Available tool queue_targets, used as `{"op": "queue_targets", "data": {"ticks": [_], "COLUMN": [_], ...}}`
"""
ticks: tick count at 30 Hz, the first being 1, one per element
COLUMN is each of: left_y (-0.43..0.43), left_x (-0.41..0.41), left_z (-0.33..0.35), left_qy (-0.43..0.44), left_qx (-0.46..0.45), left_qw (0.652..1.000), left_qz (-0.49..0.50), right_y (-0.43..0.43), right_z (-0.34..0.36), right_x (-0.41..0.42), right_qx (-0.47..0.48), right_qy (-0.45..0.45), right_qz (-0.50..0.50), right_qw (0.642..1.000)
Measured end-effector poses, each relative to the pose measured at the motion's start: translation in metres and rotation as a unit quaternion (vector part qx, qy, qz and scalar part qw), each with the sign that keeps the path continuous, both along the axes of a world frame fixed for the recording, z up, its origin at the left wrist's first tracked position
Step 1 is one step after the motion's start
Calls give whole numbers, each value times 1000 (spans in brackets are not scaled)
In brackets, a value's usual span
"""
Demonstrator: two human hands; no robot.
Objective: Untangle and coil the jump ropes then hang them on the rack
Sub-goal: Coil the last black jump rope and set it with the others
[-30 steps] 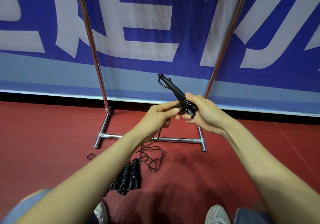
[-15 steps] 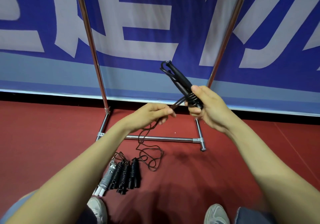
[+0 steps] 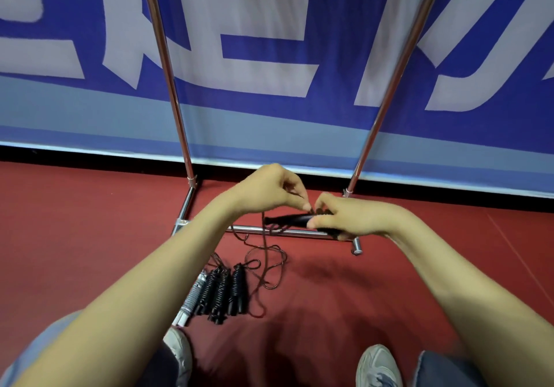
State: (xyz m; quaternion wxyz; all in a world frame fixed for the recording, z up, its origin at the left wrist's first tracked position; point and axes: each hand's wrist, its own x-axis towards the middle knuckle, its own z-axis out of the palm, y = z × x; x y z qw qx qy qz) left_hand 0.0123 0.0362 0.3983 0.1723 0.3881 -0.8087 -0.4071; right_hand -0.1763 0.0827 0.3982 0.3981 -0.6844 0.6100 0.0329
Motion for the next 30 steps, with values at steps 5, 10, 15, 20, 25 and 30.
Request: {"op": "queue_targets", "data": {"ticks": [5,10,15,20,25,30], "left_y": [19,19,15,16,14,16], "left_x": [-23,-26,-19,-22,-22,-20], "left_z": [-4,3,3,-8,-10,-10], "left_qy": [105,157,263,283,288,217], "left_qx": [154,250,348,231,133,102], "left_qw": [979,952,896,926,942,969], "left_qz": [82,83,83,91,107,57], "right_y": [-13,-15,-10,-9,-5,1], "right_z": [-10,-5,6,17,26,26], "right_x": [-9,-9,-5,-13,-17,-13], "right_qx": [-234,-360,-399,-321,-179,-106], "right_qy": [93,89,-102,-269,-423,-485], "right_qz": [-77,-129,-186,-192,-192,-180], "right_qw": [965,920,892,888,867,850]}}
